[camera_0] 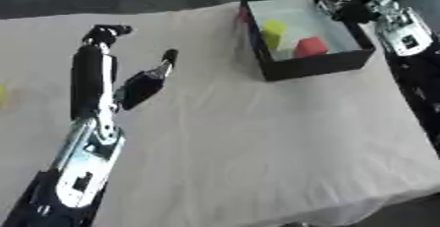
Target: Pick up the objects with one hand, pass them to the other hand, and then place them into the box on the other side of the table.
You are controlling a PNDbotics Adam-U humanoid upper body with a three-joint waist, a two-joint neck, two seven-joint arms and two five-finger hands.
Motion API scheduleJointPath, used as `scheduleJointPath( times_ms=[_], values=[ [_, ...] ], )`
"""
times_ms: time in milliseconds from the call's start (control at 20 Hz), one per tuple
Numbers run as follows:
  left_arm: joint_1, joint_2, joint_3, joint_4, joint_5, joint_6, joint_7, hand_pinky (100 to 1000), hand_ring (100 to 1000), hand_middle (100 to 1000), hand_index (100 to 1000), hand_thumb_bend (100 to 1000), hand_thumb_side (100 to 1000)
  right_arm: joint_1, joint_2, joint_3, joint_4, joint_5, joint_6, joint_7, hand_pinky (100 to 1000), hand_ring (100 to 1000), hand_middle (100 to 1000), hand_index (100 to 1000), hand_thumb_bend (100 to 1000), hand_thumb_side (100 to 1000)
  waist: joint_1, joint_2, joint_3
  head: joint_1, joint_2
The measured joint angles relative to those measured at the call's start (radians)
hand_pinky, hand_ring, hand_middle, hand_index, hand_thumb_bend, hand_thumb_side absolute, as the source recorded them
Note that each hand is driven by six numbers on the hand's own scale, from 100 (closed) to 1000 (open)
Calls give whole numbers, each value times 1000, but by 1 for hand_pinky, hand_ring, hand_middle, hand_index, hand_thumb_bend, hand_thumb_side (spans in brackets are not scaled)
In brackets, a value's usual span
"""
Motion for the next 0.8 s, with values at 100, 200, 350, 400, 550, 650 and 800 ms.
scheduleJointPath(
  times_ms=[100,200,350,400,550,650,800],
  values=[
    [-16,39,21,6,-13,35,-12,660,773,765,769,569,468,11,-17,-1,-25,-59,19,34,1000,1000,1000,1000,100,401,5,-6,0,11,2],
    [-37,84,38,24,-20,77,-49,673,782,773,777,581,482,28,-34,-8,-40,-102,38,53,1000,1000,1000,1000,100,409,9,-12,0,20,7],
    [-66,154,60,69,-10,149,-148,709,802,776,781,577,467,50,-57,-22,-63,-156,63,72,1000,1000,1000,1000,100,428,13,-16,0,36,8],
    [-77,178,69,86,2,171,-187,727,813,775,783,590,442,56,-64,-27,-70,-172,71,77,1000,1000,1000,1000,100,432,14,-17,0,41,8],
    [-117,249,88,140,51,230,-305,746,822,771,790,653,378,77,-86,-45,-86,-216,97,87,1000,1000,1000,1000,100,456,18,-19,0,56,10],
    [-146,296,92,183,76,261,-391,753,825,767,791,683,357,90,-105,-56,-93,-246,116,91,1000,1000,1000,1000,100,461,18,-21,0,70,18],
    [-193,354,97,248,95,286,-519,765,833,771,802,723,373,106,-132,-70,-95,-279,137,96,1000,1000,1000,1000,100,468,20,-27,0,92,27]
  ],
)
